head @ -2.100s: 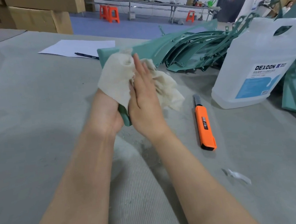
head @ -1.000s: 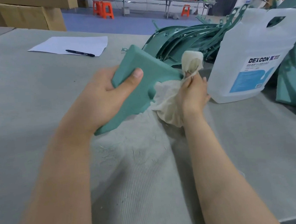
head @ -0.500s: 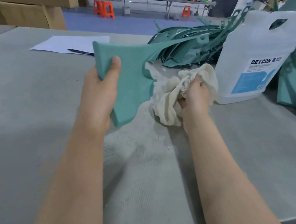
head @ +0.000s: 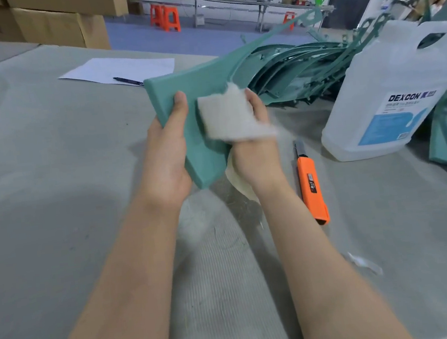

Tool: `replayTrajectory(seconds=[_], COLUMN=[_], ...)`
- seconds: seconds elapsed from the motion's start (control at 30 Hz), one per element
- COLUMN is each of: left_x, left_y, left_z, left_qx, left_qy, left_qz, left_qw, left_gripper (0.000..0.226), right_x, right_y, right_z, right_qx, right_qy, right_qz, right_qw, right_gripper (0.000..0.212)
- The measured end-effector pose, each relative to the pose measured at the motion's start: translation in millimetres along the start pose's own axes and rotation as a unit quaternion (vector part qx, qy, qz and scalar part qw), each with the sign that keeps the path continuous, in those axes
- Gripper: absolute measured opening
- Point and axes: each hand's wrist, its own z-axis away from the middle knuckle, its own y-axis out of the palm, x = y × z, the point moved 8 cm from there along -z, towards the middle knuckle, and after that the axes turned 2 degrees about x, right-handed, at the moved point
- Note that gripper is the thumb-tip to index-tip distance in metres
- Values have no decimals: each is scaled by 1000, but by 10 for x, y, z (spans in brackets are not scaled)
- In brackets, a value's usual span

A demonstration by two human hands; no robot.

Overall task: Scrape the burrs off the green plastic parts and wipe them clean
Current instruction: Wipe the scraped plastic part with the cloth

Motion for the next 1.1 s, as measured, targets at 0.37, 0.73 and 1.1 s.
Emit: replayTrajectory(seconds=[0.37,0.73,1.1], left_x=[155,56,132], left_y=[83,46,105], left_z=[41,31,27], left_qx=[16,-10,58], left_qy=[-39,15,-1], left_qz=[-40,-53,-100], left_qw=[998,998,993], left_gripper=[34,27,21], right_x=[-314,-330,-244], right_y=[-379,-253,-384], right_z=[-26,-52,-90], right_qx=[-139,-44,-81], right_qy=[107,162,108], right_qz=[-99,-238,-25], right_qw=[979,957,991], right_gripper=[24,13,28])
